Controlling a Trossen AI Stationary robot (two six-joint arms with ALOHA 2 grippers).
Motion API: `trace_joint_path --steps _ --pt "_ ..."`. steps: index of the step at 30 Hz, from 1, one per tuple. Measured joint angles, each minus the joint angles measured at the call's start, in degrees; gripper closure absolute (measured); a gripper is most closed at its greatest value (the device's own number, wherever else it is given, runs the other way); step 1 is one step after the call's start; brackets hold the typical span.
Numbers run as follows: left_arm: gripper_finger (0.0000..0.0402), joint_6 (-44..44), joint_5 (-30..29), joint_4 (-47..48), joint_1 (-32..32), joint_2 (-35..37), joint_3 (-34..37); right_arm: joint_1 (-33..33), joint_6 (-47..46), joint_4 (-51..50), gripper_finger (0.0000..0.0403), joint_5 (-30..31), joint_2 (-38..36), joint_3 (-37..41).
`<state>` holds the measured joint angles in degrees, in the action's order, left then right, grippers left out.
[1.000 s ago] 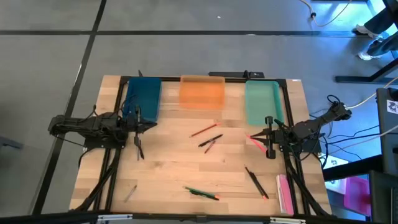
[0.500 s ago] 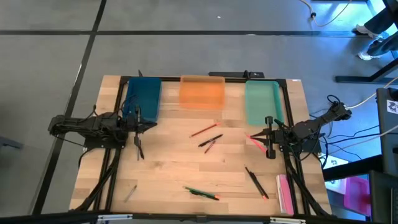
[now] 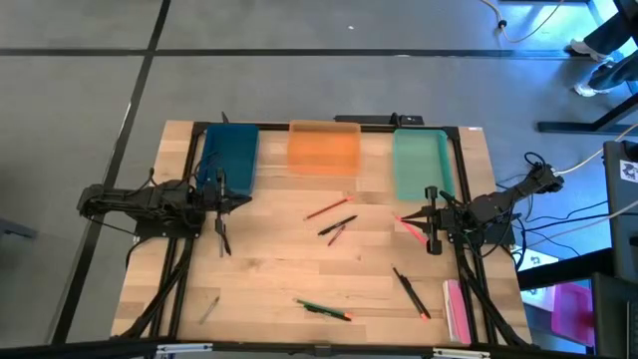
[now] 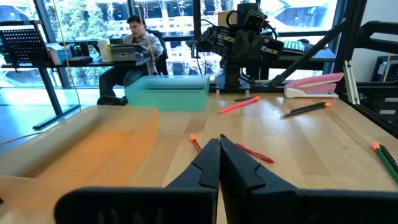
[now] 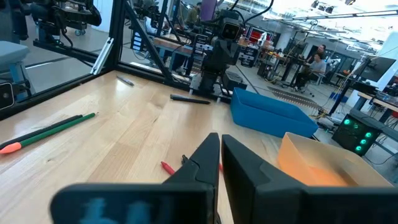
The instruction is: Sort crayons/erasers/pens/pencils in bins
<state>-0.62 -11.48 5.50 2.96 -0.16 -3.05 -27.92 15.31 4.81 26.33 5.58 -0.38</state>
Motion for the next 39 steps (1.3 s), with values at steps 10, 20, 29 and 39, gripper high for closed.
trace_joint_path --steps 10,20,29,39 --pt "0.0401 0.0 0.0 0.0 0.0 0.0 0.0 0.0 6.2 12.3 0.0379 0.1 0.0 0.0" --pt "0.0401 -0.6 -0.6 -0.6 0.0 0.0 0.0 0.0 -0.1 18.3 0.0379 0.3 0.0 0.0" --pt "0.0401 -2.5 -4.2 -7.8 -0.1 -1.2 -6.3 0.0 0.2 20.9 0.0379 9.6 0.1 -0.8" --pt "0.0401 -0.4 -4.1 17.9 -0.1 -22.6 -31.9 0.0 1.5 6.6 0.0379 11.6 1.7 -12.8"
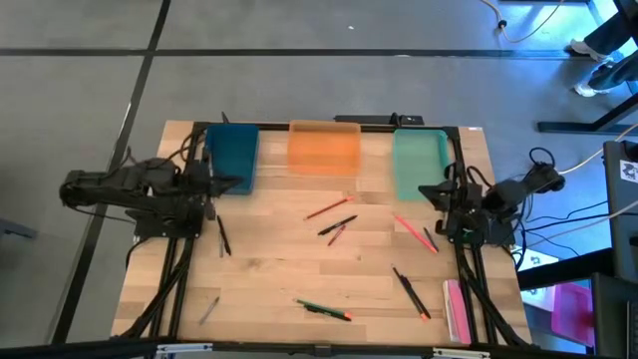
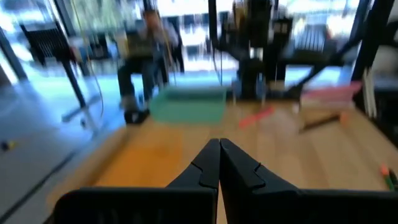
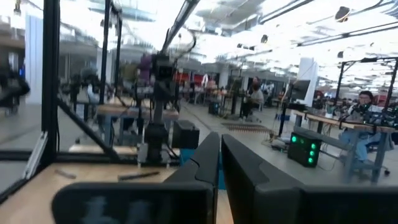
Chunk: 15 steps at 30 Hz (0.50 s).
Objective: Sort crayons/erasers/pens/pencils in bins
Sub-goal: Put the black pen into the blue bin
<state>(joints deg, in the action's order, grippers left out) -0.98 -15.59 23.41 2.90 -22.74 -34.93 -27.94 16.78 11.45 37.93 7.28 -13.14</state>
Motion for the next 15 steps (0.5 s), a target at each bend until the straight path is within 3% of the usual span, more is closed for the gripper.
trace_joint_path --steps 6,15 --pt "0.0401 4.6 -2.3 10.2 0.0 -14.9 -14.2 0.0 -5.1 -15.3 0.0379 0.1 6.7 -11.5" --pt "0.0401 9.6 -3.4 25.2 -1.1 -35.1 -31.9 0.0 -23.9 -39.7 0.0379 3.6 20.3 -27.8"
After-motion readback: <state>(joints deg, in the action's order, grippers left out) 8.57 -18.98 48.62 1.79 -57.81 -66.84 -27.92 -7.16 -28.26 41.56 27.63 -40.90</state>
